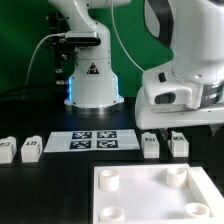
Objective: Assemble one leg
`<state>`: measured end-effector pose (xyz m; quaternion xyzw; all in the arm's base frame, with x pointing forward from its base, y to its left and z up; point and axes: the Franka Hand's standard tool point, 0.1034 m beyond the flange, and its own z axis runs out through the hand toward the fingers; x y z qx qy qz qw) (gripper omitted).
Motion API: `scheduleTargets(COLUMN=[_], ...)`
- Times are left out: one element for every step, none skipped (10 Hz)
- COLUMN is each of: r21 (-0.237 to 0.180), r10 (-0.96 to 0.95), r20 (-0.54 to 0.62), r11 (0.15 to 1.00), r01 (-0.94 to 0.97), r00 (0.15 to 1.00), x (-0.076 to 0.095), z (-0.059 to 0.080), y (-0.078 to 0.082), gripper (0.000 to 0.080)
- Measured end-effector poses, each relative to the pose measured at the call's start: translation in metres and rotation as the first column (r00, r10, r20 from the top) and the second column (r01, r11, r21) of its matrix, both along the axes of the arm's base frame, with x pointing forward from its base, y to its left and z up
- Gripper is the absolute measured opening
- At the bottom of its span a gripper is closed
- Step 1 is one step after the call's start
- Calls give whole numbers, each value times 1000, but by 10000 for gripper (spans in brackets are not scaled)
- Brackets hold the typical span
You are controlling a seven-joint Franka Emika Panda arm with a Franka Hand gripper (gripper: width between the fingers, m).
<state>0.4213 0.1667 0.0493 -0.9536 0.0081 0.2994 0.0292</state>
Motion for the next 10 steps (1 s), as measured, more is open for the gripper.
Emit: scheduleTargets(r21=[-4,-5,-1,-2,-6,-21,-23,-33,-33,-35], r10=[3,7,7,8,4,-6,-1,-8,-5,-8], r20=[-108,-194,-198,-196,-199,-209,-214,-214,-216,-216], r11=[1000,1000,1000,1000,1000,1000,1000,999,999,999], r01=[-3,-8,-7,-8,-5,1,-4,1,-2,1], r00=[994,981,980,981,980,978,977,977,976,976], x=[-2,0,4,3,2,-2,-6,-12,-18,-22], z=[-1,-4,-7,-7,-8,-11,-13,-18,-25,-29], y=[-1,-3,-1,-1,0,3,5,8,8,6], gripper=[649,649,649,649,649,649,649,649,649,649])
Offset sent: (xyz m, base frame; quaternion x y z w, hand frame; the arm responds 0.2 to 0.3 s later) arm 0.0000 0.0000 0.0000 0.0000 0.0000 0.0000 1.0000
